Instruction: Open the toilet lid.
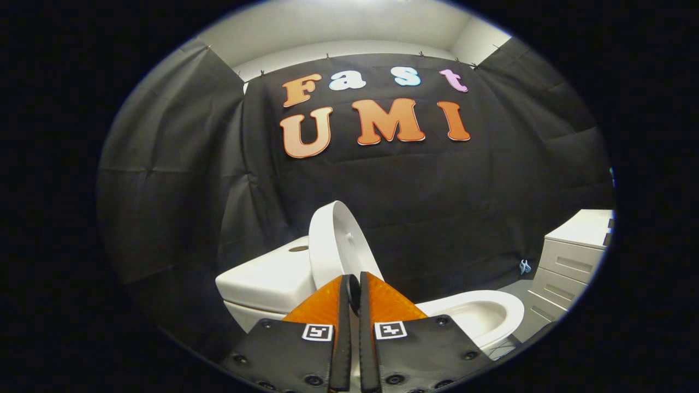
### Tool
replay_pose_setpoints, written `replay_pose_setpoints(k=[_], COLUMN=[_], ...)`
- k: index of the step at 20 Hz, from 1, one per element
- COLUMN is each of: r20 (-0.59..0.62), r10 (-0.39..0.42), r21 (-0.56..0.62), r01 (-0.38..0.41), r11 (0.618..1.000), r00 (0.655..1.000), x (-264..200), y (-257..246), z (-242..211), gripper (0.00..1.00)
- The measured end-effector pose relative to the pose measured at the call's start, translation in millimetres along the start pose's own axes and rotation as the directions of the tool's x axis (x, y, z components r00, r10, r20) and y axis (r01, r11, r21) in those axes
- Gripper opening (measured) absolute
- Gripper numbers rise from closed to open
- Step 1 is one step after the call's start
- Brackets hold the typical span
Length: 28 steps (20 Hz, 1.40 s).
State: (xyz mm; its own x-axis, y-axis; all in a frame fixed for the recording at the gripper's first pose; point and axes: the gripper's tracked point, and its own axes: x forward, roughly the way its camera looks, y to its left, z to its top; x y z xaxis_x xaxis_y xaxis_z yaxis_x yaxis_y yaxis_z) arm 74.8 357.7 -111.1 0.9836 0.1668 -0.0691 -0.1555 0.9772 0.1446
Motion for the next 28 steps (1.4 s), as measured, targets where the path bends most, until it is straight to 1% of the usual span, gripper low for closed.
replay_pose_setpoints(k=[7,9,13,15,17,19,22,23,25,28], r20=[-0.017,-0.003,0.021,0.036,0.072,0.092,0.088,0.088,0.099,0.101], r10=[0.016,0.016,0.021,0.012,-0.006,-0.027,-0.057,-0.069,-0.082,-0.094], r21=[0.005,0.003,-0.012,-0.01,-0.016,-0.041,-0.077,-0.081,-0.081,-0.074], r01=[-0.015,-0.016,-0.021,-0.012,0.007,0.031,0.064,0.076,0.09,0.102], r11=[1.0,1.0,1.0,1.0,1.0,0.999,0.995,0.994,0.993,0.992], r00=[1.0,1.0,1.0,0.999,0.997,0.995,0.994,0.994,0.992,0.99], x=[-4.5,-7.5,-12.4,-18.9,-28.9,-40.7,-62.6,-71.8,-88.0,-108.8], y=[-0.1,-1.3,-2.5,-11.2,-30.1,-58.6,-105.9,-123.7,-148.3,-173.8], z=[1.6,9.7,28.6,46.4,77.6,109.9,147.9,157.8,175.9,187.7], gripper=[0.17,0.2,0.22,0.23,0.23,0.23,0.23,0.26,0.47,0.69])
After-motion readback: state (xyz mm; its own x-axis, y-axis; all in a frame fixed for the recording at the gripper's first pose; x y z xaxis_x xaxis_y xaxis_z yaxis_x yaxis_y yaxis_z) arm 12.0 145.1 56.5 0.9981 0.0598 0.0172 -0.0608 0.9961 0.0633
